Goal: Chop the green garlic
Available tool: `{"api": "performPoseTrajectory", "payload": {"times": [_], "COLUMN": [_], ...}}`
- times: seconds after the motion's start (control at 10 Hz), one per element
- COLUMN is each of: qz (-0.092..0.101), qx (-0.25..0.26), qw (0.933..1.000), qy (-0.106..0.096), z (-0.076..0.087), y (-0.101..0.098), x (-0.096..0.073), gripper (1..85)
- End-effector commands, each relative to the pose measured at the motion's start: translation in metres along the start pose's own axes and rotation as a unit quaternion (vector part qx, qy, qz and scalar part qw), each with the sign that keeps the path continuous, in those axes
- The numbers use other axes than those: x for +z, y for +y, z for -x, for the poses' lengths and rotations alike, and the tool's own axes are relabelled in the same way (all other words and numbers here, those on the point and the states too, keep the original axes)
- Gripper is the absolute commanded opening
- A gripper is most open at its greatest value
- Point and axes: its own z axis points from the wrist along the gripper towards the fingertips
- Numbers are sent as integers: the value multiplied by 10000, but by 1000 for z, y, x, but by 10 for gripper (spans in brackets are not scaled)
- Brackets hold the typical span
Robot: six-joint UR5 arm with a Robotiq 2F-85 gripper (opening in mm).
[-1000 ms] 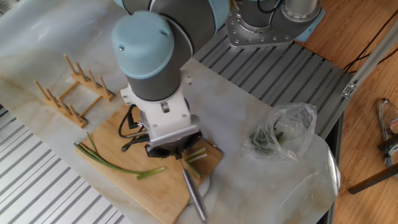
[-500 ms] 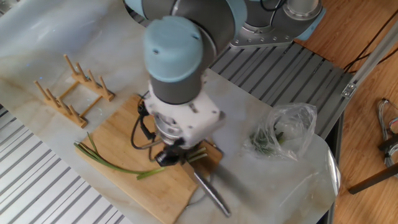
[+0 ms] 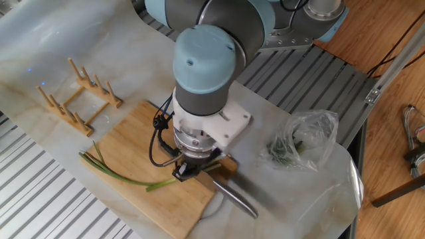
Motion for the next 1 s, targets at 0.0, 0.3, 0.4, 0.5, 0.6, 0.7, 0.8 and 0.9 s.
{"api": "performPoseTrajectory", "payload": {"times": [0.0,0.3,0.4,0.5,0.6,0.7,0.8,0.9], "qz": [-66,-65,-49,-12,4,20,45,100], "qx": [-441,-472,-511,-555,-594,-648,-710,-778], "qw": [9990,9988,9987,9984,9982,9979,9974,9969], "qy": [74,82,81,64,63,78,91,94], "z": [-3,-4,-4,-3,-2,-2,-2,0], "y": [-2,-3,-2,0,2,4,6,12], "x": [0,3,3,3,3,4,4,5], "gripper": [13,13,13,13,13,13,13,13]}}
